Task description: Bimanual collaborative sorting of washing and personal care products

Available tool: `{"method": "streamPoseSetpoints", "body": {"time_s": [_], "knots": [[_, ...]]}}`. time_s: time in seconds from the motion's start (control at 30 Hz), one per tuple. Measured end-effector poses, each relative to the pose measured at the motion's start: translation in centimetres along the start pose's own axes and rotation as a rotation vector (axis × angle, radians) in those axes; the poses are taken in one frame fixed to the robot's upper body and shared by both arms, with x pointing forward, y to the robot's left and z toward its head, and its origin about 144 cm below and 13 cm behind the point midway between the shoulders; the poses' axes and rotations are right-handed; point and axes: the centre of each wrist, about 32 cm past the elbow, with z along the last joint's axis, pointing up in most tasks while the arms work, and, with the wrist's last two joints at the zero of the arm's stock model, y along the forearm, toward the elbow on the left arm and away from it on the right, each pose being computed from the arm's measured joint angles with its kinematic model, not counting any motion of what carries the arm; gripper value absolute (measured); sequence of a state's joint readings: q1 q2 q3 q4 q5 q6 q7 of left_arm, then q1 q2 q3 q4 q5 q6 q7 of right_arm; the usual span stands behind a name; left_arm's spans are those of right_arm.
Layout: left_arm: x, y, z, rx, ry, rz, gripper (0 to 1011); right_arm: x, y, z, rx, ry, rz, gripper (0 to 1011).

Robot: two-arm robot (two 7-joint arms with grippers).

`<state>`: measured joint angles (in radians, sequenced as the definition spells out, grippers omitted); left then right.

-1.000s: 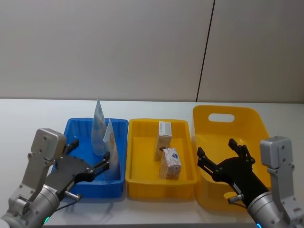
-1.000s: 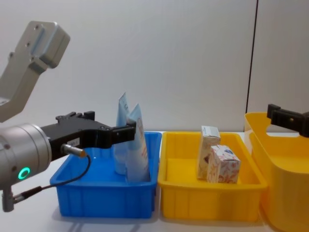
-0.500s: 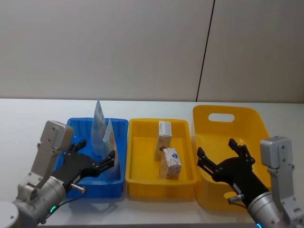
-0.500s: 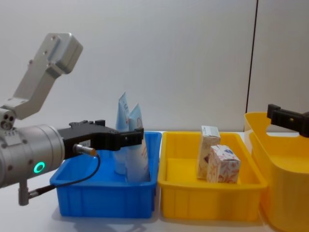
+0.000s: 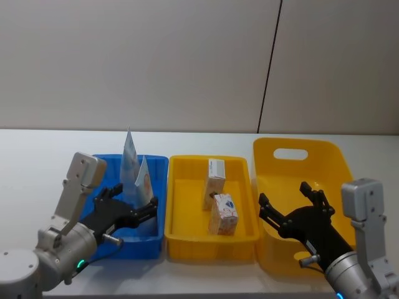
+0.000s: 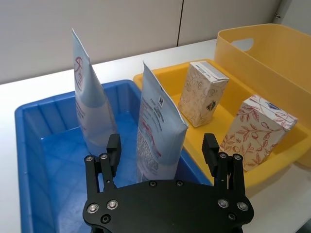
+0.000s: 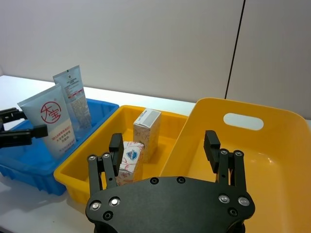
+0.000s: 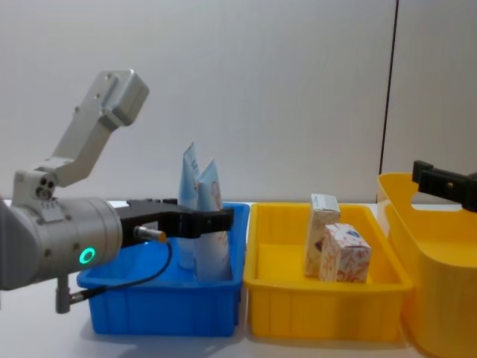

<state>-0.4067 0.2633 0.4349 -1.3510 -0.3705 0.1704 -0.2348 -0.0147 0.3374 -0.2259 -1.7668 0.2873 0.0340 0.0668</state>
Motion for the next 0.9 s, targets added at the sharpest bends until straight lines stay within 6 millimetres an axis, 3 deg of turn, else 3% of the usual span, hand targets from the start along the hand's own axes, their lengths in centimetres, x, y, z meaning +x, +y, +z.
{"method": "streamPoseSetpoints", "body": {"time_s": [0.6, 0.9], "knots": [[0.1, -3.0, -0.8, 0.018, 0.077, 0.002, 1001, 0.0, 0.0, 0.0, 0.000, 0.000, 0.000, 1003], [0.1, -3.5, -1.0, 0.019, 0.092, 0.004, 808, 0.0, 0.0, 0.0, 0.000, 0.000, 0.000, 1003]]}}
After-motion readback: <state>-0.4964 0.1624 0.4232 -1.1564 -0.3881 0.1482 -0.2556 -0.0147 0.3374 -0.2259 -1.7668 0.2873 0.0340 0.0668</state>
